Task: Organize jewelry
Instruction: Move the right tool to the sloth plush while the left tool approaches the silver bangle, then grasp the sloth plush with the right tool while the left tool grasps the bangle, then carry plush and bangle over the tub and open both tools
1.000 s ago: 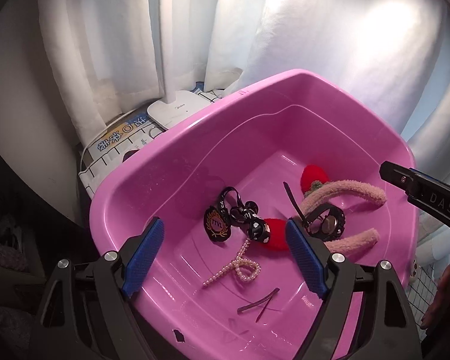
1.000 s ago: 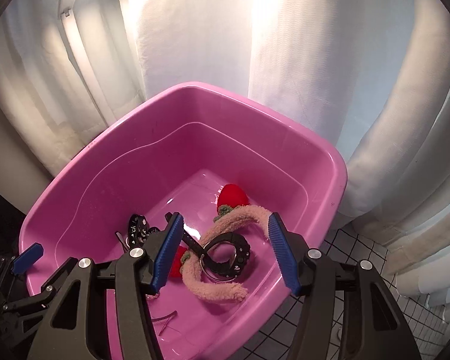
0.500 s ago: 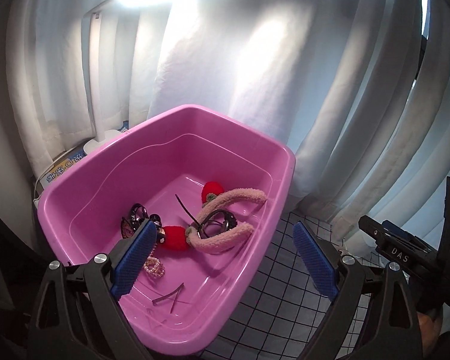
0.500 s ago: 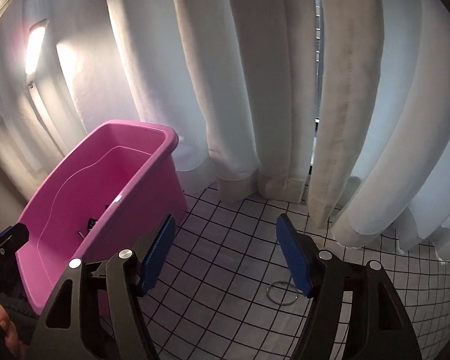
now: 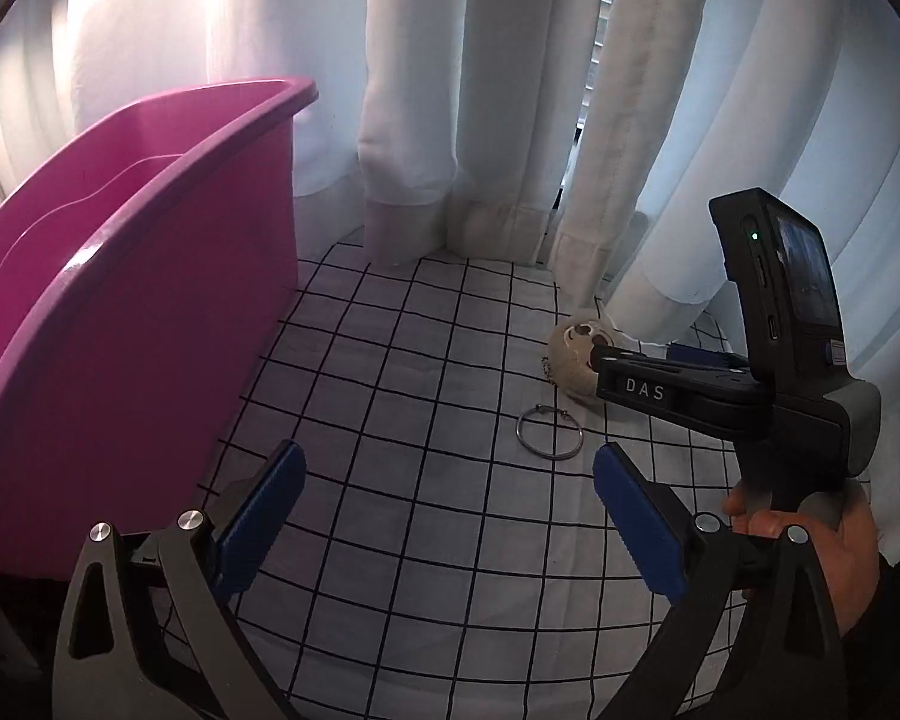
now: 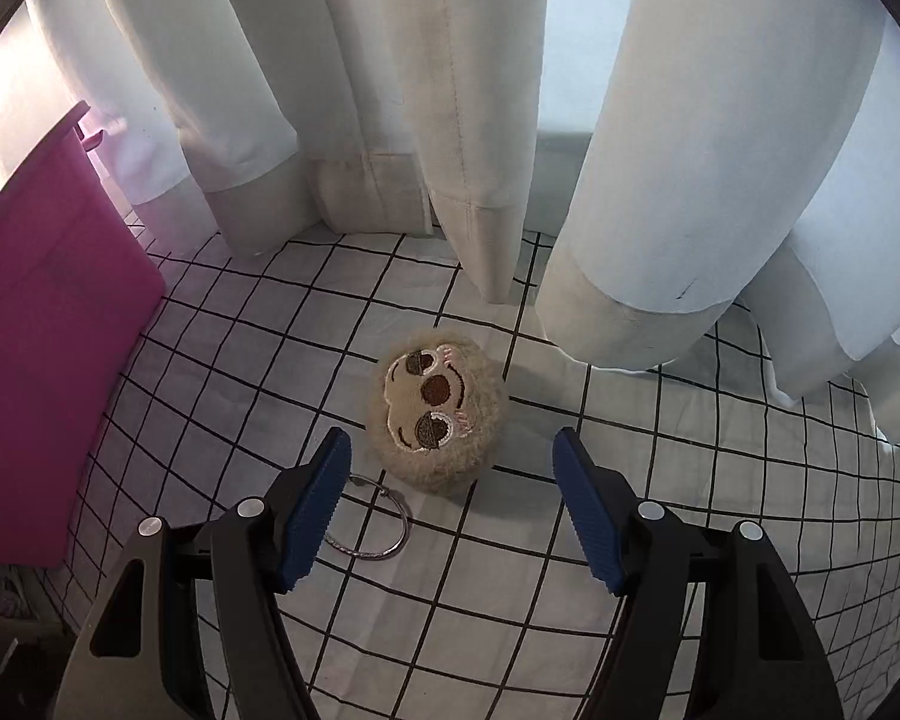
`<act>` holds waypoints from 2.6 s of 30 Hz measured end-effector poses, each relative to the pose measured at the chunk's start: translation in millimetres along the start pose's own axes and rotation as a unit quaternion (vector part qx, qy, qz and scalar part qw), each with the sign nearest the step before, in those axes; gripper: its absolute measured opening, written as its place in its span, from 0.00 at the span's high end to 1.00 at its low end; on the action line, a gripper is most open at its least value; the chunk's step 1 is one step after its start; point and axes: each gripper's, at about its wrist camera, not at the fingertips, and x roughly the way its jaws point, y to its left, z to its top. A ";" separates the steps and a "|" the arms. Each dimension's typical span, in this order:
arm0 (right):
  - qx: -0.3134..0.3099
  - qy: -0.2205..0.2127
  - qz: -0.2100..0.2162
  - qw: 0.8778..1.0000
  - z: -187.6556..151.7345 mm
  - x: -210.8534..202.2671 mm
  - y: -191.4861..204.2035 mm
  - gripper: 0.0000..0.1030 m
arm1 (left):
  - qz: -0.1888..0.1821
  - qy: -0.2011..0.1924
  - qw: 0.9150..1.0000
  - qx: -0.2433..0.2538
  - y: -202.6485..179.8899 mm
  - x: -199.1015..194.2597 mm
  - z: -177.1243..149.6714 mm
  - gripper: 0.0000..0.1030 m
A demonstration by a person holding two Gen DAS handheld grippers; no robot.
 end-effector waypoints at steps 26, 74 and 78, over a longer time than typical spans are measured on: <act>0.046 -0.010 -0.009 0.999 -5.8 52.5 -72.3 0.36 | 0.024 0.055 0.998 0.022 -54.0 126.1 -6.1 0.08; 0.040 -0.072 0.046 0.995 -16.7 -39.6 -55.0 0.53 | 0.026 -0.053 0.998 0.015 -14.0 14.7 5.5 0.48; 0.031 -0.091 0.054 0.994 -13.6 -62.6 -33.1 0.53 | 0.028 -0.078 0.997 0.007 1.0 -16.6 17.7 0.48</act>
